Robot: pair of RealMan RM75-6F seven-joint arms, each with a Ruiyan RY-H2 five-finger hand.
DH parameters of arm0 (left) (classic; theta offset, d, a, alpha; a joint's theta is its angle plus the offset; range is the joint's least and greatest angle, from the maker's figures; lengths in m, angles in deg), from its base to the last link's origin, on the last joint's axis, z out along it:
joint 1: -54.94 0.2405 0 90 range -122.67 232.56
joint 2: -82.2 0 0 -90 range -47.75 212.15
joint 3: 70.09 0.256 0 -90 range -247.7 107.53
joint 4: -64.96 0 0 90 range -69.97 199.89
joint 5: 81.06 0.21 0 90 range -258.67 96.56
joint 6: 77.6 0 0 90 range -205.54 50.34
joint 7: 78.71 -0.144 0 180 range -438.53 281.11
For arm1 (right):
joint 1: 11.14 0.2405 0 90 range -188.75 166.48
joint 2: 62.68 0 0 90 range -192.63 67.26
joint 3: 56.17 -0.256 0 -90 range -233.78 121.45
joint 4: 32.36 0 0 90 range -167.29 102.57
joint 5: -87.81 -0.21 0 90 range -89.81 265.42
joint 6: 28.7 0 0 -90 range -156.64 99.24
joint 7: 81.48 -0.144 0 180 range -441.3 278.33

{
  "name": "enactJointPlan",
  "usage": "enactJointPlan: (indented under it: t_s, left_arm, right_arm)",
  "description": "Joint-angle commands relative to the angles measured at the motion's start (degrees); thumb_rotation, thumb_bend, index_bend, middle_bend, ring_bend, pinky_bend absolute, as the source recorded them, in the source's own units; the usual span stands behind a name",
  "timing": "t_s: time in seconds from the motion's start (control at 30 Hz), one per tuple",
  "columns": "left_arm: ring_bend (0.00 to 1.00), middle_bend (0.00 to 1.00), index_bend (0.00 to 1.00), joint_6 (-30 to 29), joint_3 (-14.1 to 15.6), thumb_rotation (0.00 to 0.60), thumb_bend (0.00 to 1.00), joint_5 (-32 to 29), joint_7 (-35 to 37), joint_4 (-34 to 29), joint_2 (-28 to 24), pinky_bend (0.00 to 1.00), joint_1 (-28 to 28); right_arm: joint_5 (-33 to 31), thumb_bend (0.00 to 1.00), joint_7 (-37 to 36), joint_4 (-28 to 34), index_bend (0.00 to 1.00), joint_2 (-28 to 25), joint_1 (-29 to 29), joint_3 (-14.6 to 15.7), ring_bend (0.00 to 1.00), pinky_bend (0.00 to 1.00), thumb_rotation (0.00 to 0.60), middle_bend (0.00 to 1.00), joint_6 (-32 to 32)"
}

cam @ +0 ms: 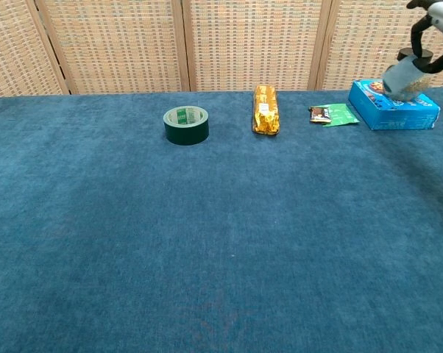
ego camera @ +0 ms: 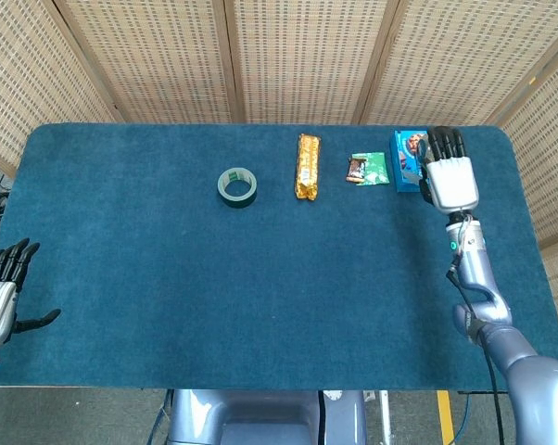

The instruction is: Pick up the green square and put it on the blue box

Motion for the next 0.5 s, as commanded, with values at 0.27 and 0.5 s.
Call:
enactJointPlan:
  t_s: [0.27, 0.5]
  left_arm:
    - [0.00, 0.00, 0.00, -0.4, 0.8, 0.600, 0.00, 1.4, 1.3, 1.3, 0.1, 0.00, 0.3]
    - [0.00, 0.00, 0.00, -2.5, 1.8, 0.600, 0.00, 2.9, 3.3, 2.1, -0.4, 0.00, 1.7]
  right_arm:
    - [-0.2, 0.04, -1.6, 35.2, 0.00, -15.9, -17.6, 2.2, 0.00, 0.00, 0.600, 0.00, 17.3]
    - [4.5, 0.00, -1.1, 49.0, 0.00, -22.1, -26.8, 9.0, 0.00, 0.00, 0.600, 0.00, 24.7]
